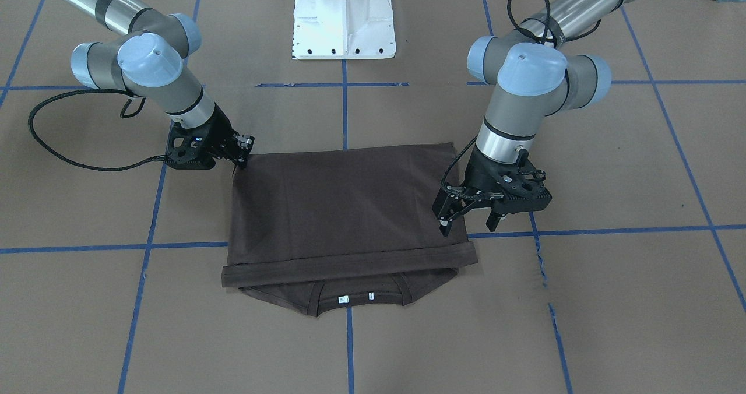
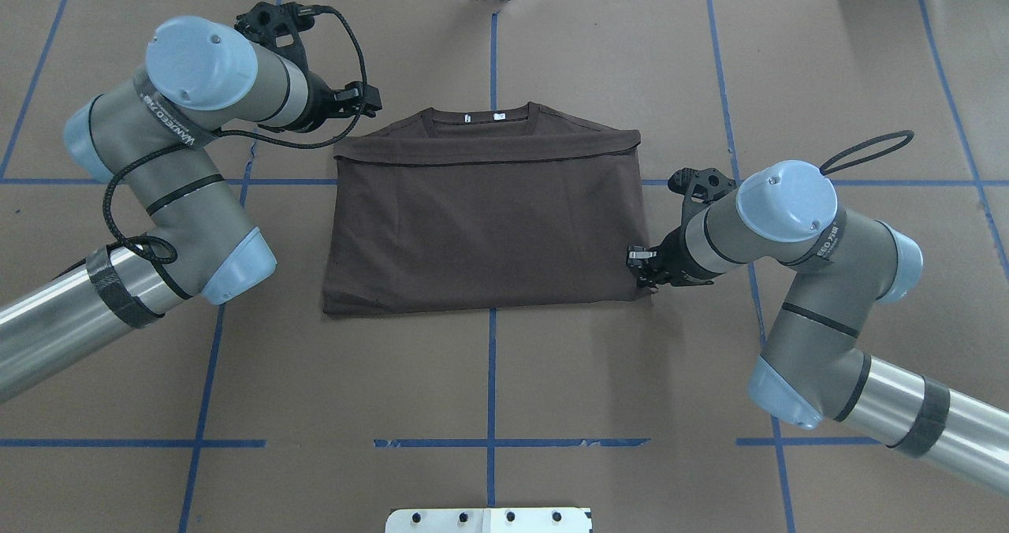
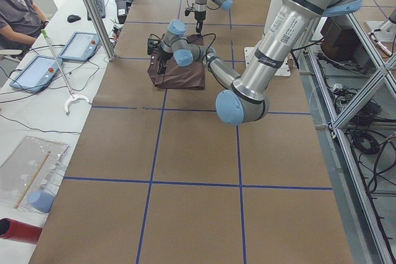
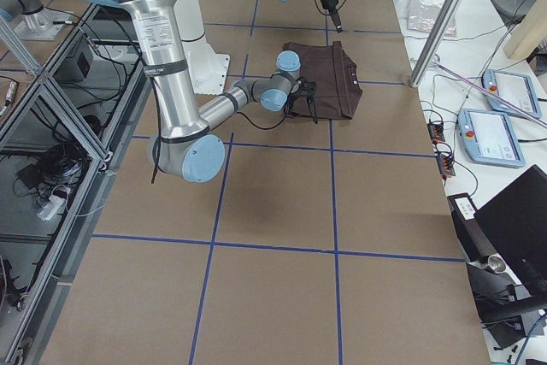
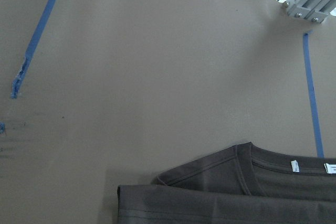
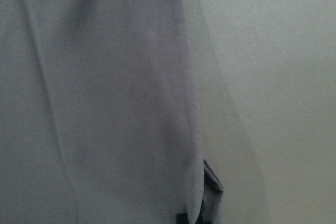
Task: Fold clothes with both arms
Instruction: 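Move the right gripper to the folded shirt's side edge and grasp it, then drag the folded shirt toward the robot with the right gripper while the left gripper lowers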
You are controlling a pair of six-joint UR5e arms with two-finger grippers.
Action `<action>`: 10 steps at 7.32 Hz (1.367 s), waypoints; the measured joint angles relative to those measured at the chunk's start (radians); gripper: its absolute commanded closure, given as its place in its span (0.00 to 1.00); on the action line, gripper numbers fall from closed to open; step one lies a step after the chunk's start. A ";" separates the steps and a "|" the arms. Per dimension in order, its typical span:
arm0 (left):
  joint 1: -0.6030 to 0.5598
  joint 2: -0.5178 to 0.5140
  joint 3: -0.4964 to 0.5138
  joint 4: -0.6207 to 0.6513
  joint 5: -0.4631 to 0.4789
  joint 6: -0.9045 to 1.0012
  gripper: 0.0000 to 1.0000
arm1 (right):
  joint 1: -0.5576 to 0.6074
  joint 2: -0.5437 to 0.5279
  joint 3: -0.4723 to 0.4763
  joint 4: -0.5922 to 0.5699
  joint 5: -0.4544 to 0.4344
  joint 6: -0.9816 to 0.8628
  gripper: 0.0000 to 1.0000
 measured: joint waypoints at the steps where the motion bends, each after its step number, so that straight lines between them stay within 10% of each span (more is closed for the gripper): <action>1: 0.000 0.000 -0.008 0.000 0.000 -0.001 0.00 | -0.033 -0.057 0.065 0.000 -0.005 0.000 1.00; 4: 0.000 0.002 -0.029 0.001 -0.002 -0.001 0.00 | -0.283 -0.350 0.334 0.001 -0.126 0.006 1.00; 5: 0.003 0.001 -0.032 0.002 -0.003 -0.001 0.00 | -0.385 -0.416 0.393 0.001 -0.175 0.020 0.01; 10: 0.087 0.045 -0.094 0.005 -0.078 -0.097 0.00 | -0.394 -0.467 0.480 0.043 -0.227 0.043 0.00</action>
